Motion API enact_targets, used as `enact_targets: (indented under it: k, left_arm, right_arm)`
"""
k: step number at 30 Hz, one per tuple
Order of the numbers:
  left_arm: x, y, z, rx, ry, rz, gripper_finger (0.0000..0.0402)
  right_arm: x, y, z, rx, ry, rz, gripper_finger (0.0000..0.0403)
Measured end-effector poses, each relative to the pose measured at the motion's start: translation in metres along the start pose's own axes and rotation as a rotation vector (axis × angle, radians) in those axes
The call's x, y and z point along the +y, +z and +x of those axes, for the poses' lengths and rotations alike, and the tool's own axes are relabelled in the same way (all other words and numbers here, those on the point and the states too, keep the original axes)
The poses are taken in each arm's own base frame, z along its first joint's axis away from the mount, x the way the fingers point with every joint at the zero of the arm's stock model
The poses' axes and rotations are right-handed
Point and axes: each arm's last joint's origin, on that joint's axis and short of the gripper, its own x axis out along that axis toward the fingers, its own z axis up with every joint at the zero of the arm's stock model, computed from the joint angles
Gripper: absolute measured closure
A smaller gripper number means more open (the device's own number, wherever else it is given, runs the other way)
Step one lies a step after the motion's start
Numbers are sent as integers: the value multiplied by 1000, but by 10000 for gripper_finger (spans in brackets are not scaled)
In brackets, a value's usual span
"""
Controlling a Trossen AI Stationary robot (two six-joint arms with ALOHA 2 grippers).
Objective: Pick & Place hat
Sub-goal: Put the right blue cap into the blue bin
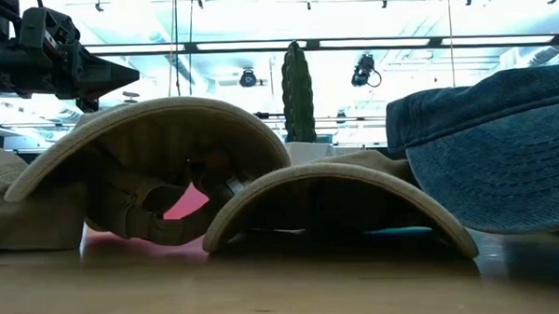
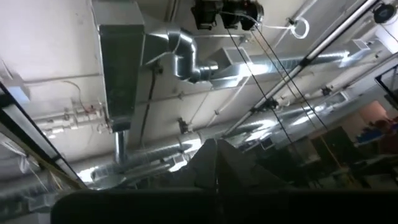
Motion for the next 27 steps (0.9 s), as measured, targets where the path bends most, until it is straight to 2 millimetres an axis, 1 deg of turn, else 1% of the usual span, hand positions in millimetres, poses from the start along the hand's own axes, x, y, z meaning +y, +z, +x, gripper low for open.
enact_targets:
  k: [5, 8, 11, 19, 27]
  left_arm:
    - [0, 0, 0, 0, 0, 0, 396]
    - [0, 0, 0, 0, 0, 0, 396]
    - [0, 0, 0, 0, 0, 0, 396]
    - [0, 0, 0, 0, 0, 0, 396]
    - [0, 0, 0, 0, 0, 0, 396]
  right_arm:
    - [9, 19, 20, 38, -51, -56, 387]
    - [13, 30, 27, 79, -54, -109, 387]
    - [15, 34, 31, 152, -59, -166, 387]
    - [17, 19, 41, 256, -67, -218, 387]
    - [16, 0, 45, 379, -106, -109, 387]
